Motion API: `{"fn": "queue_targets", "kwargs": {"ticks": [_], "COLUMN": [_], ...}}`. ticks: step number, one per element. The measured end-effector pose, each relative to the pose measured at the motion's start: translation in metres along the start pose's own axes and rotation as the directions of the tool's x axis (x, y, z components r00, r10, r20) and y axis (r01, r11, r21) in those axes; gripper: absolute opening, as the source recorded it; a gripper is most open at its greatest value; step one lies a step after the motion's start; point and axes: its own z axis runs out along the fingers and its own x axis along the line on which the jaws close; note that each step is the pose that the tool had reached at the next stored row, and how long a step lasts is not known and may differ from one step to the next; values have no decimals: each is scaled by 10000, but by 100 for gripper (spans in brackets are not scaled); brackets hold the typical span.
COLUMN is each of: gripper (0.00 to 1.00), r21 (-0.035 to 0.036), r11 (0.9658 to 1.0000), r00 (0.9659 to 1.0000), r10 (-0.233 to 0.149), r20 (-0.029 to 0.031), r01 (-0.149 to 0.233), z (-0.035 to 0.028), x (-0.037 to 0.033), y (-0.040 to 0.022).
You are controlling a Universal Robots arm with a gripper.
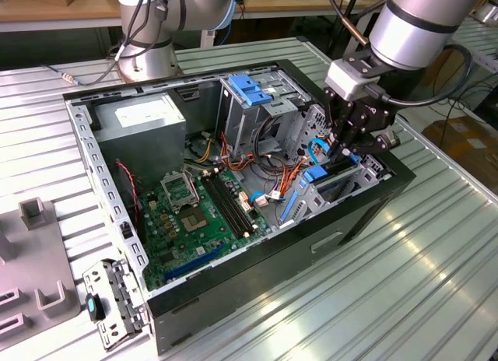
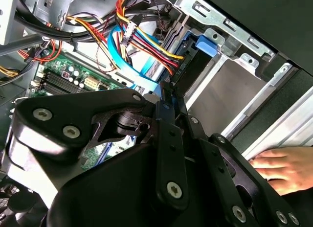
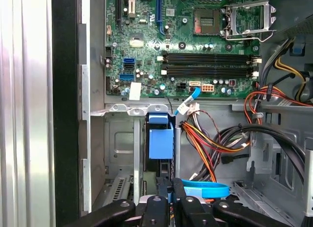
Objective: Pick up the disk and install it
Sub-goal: 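Insert the second disk wire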
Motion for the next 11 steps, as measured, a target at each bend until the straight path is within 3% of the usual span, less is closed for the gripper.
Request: {"fn": "queue_targets", "kwargs": {"ticks": [3, 11], "gripper": [16, 16], "r21": [0, 0], "r11": [10000, 10000], "r00": [10000, 10000], "r10": [2, 3], "r20": [37, 38], "r01": [-2, -3], "z": [14, 47], "x": [3, 7], "y": [-5, -25]}}
